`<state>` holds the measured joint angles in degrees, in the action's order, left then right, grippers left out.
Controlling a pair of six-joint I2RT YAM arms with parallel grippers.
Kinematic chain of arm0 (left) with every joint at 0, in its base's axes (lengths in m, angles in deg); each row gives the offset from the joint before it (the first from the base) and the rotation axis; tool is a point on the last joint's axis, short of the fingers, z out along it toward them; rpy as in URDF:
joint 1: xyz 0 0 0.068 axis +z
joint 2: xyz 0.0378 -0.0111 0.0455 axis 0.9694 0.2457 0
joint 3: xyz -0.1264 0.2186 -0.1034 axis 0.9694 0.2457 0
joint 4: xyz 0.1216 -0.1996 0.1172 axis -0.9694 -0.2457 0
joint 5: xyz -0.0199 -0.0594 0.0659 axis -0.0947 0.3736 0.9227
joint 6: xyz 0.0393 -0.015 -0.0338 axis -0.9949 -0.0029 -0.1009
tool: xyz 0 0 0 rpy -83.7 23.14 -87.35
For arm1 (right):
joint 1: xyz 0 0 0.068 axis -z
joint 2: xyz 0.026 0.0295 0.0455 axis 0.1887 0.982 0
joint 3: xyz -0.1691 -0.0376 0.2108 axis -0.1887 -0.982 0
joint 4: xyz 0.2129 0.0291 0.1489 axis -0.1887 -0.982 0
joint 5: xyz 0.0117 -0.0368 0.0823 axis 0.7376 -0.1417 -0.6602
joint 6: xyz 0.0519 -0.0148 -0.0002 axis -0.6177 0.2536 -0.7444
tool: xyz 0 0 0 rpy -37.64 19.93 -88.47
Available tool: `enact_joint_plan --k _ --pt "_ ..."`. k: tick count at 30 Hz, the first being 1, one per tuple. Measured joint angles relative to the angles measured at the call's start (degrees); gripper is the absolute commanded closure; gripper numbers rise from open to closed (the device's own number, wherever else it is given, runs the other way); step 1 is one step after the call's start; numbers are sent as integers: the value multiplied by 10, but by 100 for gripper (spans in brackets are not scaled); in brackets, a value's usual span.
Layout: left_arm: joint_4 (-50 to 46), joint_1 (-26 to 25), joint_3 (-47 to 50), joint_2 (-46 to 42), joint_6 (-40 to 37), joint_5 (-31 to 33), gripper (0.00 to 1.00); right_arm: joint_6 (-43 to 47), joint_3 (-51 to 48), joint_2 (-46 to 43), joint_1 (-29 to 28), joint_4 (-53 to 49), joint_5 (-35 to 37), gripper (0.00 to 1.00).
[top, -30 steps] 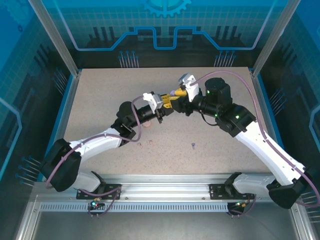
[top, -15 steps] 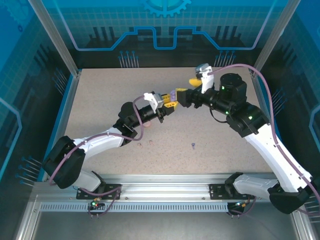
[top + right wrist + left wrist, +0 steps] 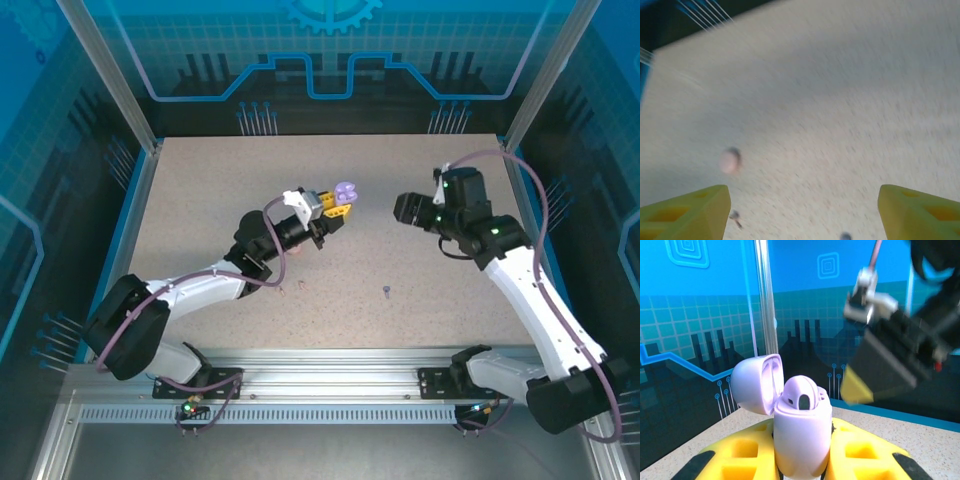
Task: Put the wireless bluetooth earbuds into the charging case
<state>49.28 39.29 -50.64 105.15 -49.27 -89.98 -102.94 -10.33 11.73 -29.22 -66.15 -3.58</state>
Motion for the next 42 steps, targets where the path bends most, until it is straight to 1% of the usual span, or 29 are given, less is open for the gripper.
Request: enact_joint_plan --k 5,11,16,22,28,35,42 --pt "30 0 23 -1 6 10 100 -38 -86 30 0 -20 0 24" --pt "75 0 54 0 21 17 100 -64 -123 81 -19 -26 1 26" --pt "113 0 64 6 34 19 100 -75 -130 133 -46 -24 7 27" --pt "131 0 72 7 47 19 100 -83 -130 193 -77 -17 23 28" --pt "134 0 72 7 57 19 100 -96 -130 242 -101 -13 36 34" --pt "134 0 72 7 61 19 100 -100 -122 276 -115 -6 45 42" --pt "134 0 72 7 61 19 100 -99 -119 283 -119 3 46 48"
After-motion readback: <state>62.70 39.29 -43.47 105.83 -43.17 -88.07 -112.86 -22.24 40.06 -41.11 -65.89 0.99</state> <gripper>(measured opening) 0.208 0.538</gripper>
